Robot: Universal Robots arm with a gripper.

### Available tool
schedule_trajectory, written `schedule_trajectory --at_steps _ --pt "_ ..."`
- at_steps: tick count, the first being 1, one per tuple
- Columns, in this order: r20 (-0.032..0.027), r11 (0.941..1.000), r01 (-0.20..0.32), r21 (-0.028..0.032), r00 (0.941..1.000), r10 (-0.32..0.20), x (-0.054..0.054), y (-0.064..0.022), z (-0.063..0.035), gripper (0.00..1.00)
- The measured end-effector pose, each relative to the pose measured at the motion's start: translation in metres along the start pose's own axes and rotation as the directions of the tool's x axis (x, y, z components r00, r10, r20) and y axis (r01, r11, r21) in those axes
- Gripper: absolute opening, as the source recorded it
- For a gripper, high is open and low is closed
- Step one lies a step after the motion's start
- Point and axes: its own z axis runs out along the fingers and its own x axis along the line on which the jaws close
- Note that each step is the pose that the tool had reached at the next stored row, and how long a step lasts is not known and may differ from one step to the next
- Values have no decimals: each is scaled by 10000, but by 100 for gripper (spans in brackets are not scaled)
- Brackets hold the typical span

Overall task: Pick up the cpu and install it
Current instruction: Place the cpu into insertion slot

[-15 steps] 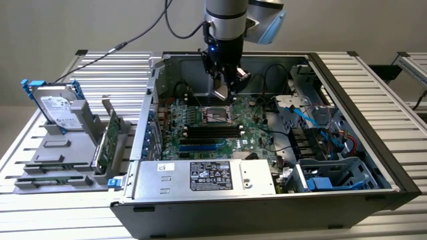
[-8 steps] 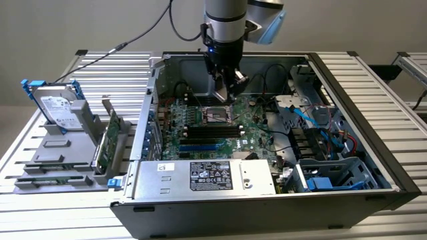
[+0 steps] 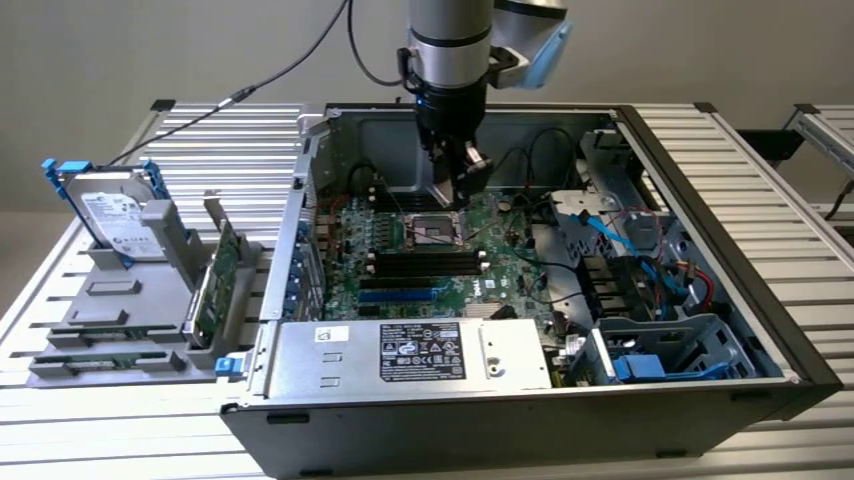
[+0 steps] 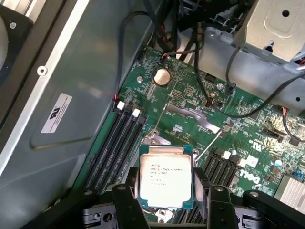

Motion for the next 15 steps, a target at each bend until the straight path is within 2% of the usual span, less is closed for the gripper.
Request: schedule_trajectory --at_steps 3,6,10,15 --pt "45 9990 -441 -22 9990 441 0 0 0 55" --pt "42 9970 -778 -37 9970 779 1 -1 -1 55" --pt "-48 9933 -1158 -20 9933 1158 3 -4 -5 55" --pt "-189 9871 -1597 57 9870 1598 5 -9 -11 55"
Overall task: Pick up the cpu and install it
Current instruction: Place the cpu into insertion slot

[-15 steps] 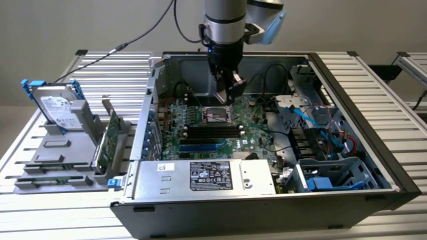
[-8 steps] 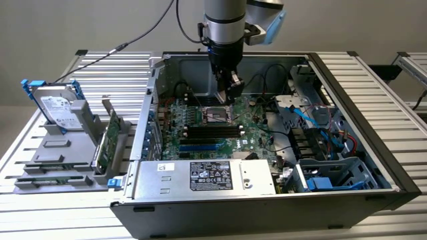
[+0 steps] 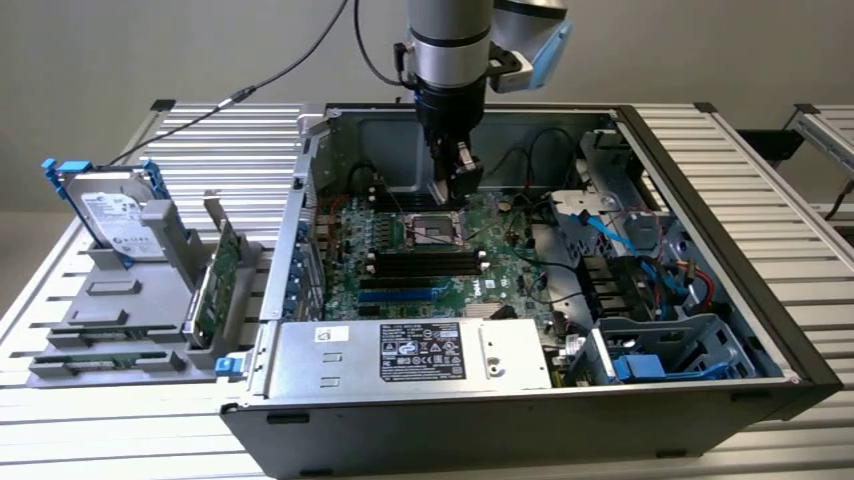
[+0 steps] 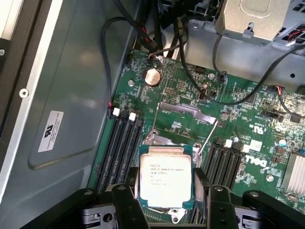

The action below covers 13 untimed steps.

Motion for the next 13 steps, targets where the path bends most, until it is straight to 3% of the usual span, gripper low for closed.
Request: schedule_trajectory --at_steps 5,13 --pt "-117 9990 -447 101 9989 448 2 -4 -2 55" --pt "-149 9919 -1214 381 9924 1220 1 -5 -3 55"
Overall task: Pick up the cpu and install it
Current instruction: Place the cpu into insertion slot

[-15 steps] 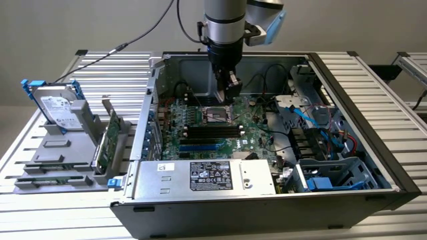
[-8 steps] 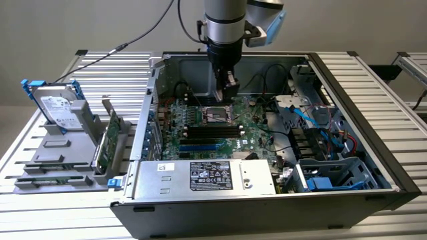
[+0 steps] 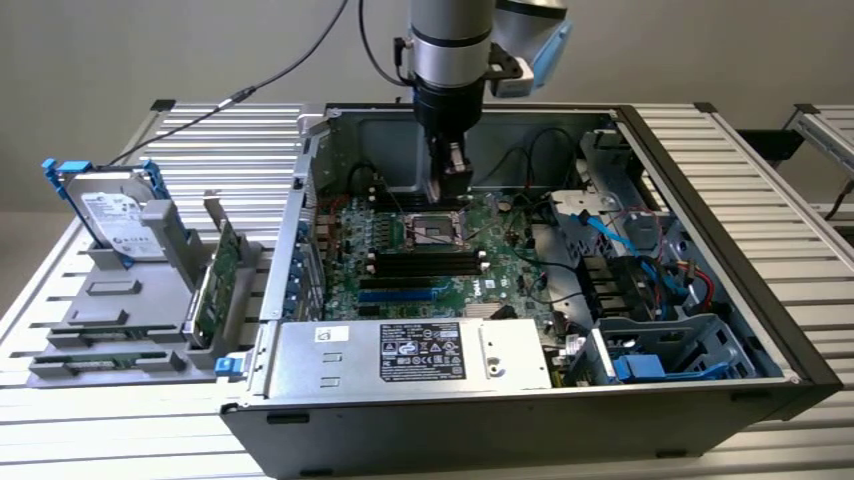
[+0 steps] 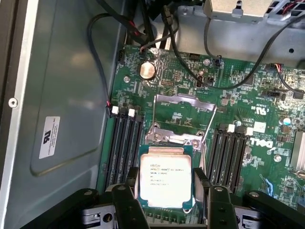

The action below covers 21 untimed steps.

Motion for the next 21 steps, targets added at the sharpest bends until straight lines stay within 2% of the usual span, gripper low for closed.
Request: schedule_trajectory --at_steps 3,6,14,18,20,21 --pt "-3 9995 -313 107 9995 313 0 0 0 55" --pt "9 9976 -679 158 9977 679 0 -1 0 55" --pt "61 9867 -1623 99 9867 1622 -2 -10 32 55" --pt "101 9832 -1825 66 9832 1825 3 -72 72 55" --pt "110 9825 -1861 17 9825 1861 10 -111 84 55" --pt "112 9822 -1877 -29 9821 1878 14 -127 91 55"
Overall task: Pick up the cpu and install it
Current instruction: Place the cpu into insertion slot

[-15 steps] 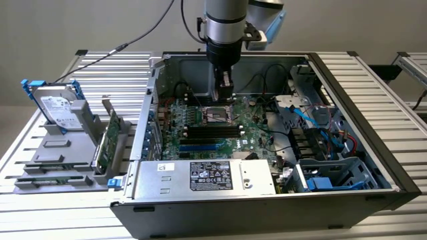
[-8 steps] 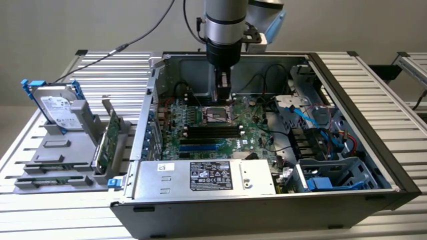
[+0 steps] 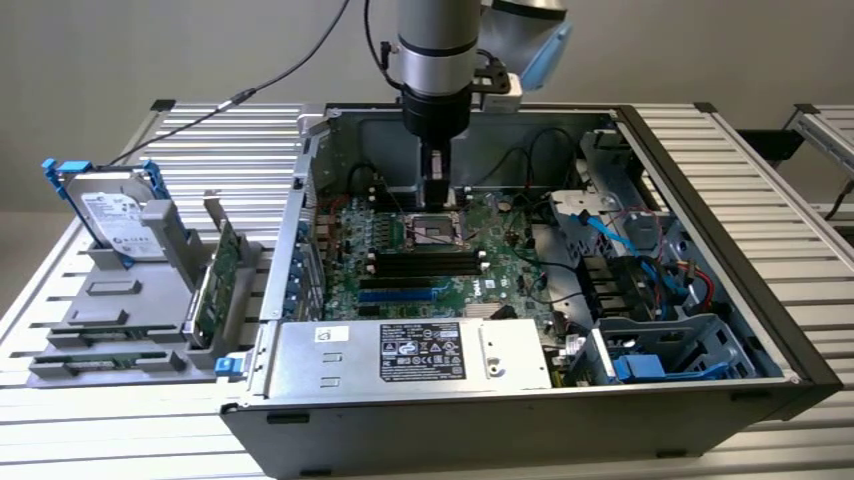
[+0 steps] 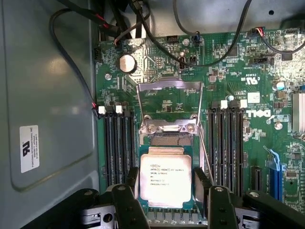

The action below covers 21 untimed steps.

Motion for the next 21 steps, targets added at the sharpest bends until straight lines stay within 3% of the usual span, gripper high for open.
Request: schedule_trajectory --at_steps 3,6,16,19,21 --pt "9 9999 -55 -137 10000 55 1 -37 15 55" --pt "11 9997 -139 -221 9999 139 2 -74 32 55" --pt "55 9993 -165 -336 9998 167 21 -93 49 55" --pt "49 9990 -158 -410 9999 160 23 -93 52 55" --pt "45 9987 -149 -493 9999 152 25 -93 56 55"
